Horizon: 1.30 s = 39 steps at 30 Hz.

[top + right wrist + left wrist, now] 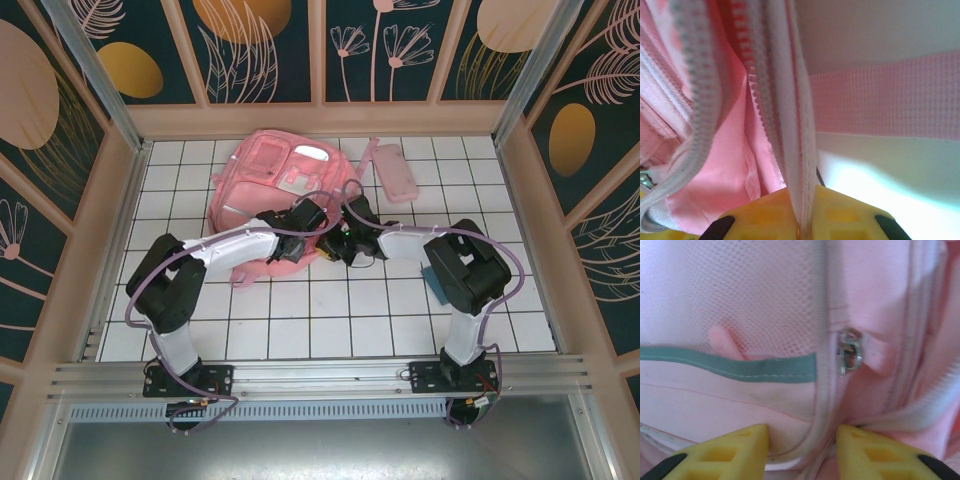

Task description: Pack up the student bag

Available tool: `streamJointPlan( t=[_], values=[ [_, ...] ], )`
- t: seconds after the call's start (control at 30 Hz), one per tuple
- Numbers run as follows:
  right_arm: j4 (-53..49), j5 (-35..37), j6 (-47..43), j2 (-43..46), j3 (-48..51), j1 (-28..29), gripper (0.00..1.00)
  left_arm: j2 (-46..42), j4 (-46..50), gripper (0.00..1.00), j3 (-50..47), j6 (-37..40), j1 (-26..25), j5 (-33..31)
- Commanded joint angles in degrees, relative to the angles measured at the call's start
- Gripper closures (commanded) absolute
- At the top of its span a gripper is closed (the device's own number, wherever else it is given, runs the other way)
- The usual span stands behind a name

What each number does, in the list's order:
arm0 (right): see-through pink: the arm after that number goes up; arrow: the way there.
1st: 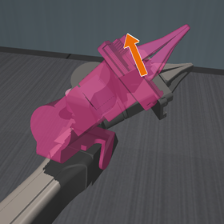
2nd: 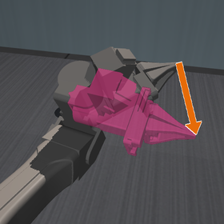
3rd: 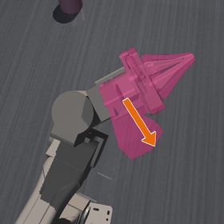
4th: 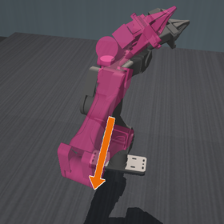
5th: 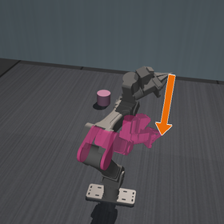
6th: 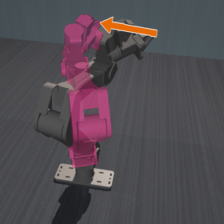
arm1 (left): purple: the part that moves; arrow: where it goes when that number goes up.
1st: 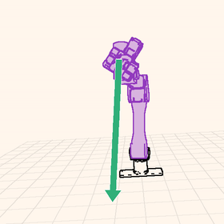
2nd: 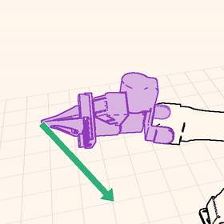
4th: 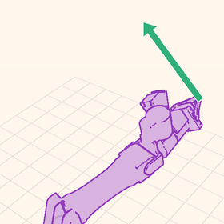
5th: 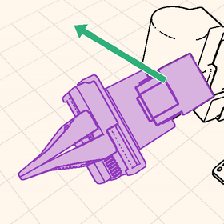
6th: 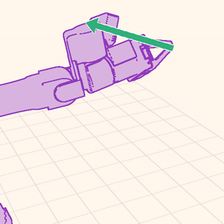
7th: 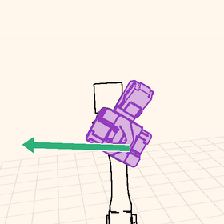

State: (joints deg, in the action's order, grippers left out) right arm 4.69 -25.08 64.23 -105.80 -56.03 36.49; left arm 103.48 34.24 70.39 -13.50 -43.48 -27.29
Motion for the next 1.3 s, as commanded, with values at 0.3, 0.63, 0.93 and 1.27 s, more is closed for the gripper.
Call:
streamJointPlan(
  t=[0.3, 0.63, 0.93, 1.27],
  values=[
    [15.6, -10.8, -9.3, 13.4, 12.0, 0.3, 0.99, 2.9, 0.5, 0.65, 2.1, -3.0, 0.9, -5.1],
    [11.7, -2.4, -17.8, 17.6, 13.4, -2.7, 0.96, -8.7, 1.8, 0.39, 6.9, -3.8, 1.6, 9.5],
    [4.0, 3.2, -23.4, 16.8, 11.0, -4.8, 0.63, -18.9, -3.3, 0.23, -4.6, 1.9, 6.4, 17.6],
    [-10.4, 10.1, -13.1, 25.2, 7.8, -3.5, 0.51, -22.9, -0.9, 0.28, -11.8, 15.6, 6.5, 29.4]
  ],
)
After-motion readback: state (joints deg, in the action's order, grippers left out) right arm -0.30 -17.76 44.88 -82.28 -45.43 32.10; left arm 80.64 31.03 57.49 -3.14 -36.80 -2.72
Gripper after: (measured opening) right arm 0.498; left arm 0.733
